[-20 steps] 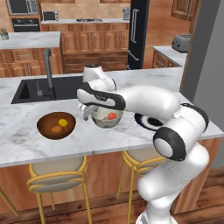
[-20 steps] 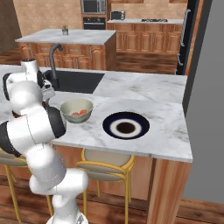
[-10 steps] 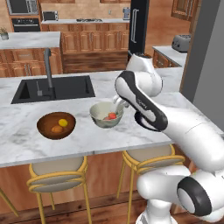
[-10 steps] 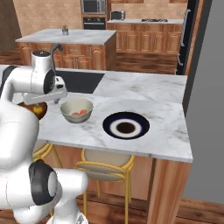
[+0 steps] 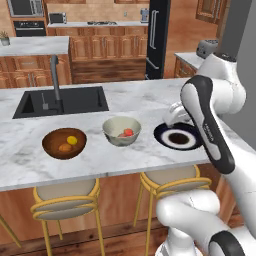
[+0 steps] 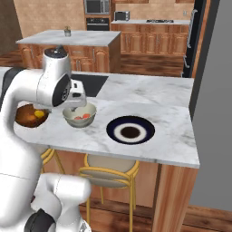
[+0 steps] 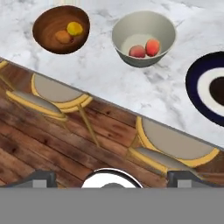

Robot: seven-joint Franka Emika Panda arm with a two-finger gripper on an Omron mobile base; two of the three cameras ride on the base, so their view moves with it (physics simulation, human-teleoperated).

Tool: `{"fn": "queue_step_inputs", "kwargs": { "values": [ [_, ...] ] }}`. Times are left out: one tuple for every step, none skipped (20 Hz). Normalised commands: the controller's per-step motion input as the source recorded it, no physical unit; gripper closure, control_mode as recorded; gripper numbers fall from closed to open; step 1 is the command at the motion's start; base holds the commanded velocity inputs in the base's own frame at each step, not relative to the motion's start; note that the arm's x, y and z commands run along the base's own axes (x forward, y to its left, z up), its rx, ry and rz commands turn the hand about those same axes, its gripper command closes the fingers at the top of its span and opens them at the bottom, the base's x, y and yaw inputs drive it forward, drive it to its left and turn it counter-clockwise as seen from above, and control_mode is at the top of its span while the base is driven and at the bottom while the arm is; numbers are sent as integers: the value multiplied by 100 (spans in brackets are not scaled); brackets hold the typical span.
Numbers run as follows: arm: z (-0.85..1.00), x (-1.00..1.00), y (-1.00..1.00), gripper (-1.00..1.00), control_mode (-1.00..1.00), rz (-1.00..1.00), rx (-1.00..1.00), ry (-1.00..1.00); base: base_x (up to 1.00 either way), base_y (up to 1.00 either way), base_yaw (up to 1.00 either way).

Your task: Take the fruits from the plate on the dining counter and place two fruits in each bowl.

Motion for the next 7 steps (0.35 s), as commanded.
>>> {"fn": "queue_step_inputs", "kwargs": {
  "values": [
    [18,-49,-39,-100,-100,-47,0,0,0,0,0],
    [19,-46,-21,-100,-100,-50,0,0,0,0,0],
    [26,-36,-6,-100,-100,-50,0,0,0,0,0],
    [18,-36,-1,-100,-100,-49,0,0,0,0,0],
    [9,-27,0,-100,-100,-46,0,0,0,0,0],
    [0,-21,-6,-100,-100,-43,0,0,0,0,0],
    [0,-11,-9,-100,-100,-41,0,0,0,0,0]
  ]
}}
